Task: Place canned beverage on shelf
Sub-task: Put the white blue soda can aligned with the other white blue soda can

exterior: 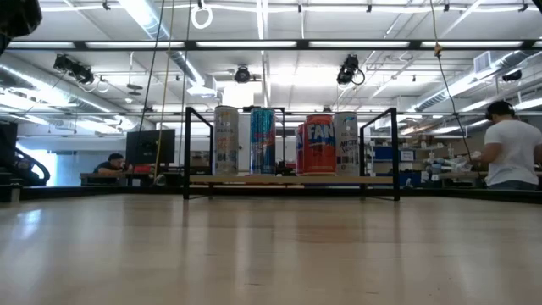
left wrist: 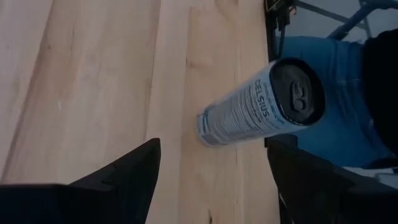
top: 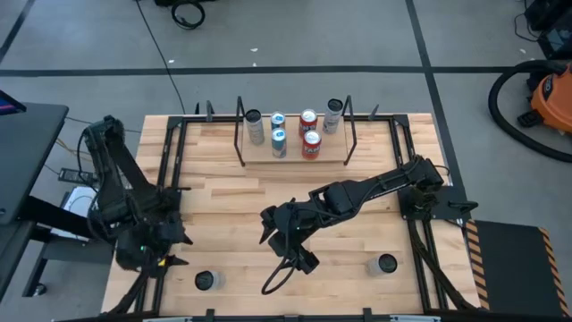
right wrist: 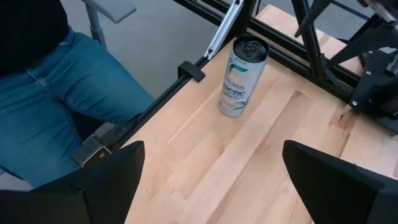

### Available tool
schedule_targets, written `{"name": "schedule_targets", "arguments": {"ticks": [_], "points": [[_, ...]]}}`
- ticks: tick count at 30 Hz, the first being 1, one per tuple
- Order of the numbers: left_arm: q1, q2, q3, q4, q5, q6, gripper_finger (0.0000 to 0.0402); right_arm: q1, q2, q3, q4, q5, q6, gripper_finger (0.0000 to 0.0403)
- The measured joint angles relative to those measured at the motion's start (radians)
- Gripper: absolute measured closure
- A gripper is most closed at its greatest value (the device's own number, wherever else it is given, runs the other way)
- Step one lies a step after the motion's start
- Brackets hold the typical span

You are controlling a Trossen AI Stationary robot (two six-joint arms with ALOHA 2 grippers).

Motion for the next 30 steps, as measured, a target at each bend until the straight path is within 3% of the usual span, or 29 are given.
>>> {"name": "schedule_targets", "arguments": {"ticks": [9, 25, 30], "points": [[-0.091, 0.137, 0.0, 0.051, -0.046, -0.17, 0.0104, 0.013, 0.0, 0.0, 0.0, -0.007, 0.0, 0.0011], [-0.109, 0.421, 0.0, 0.263, -0.087, -0.293, 0.0104, 0.027, 0.0, 0.0, 0.053, -0.007, 0.0, 0.0011], [-0.141, 0.491, 0.0, 0.339, -0.177, -0.299, 0.0104, 0.028, 0.0, 0.0, 0.054, -0.007, 0.001, 0.0011]]}}
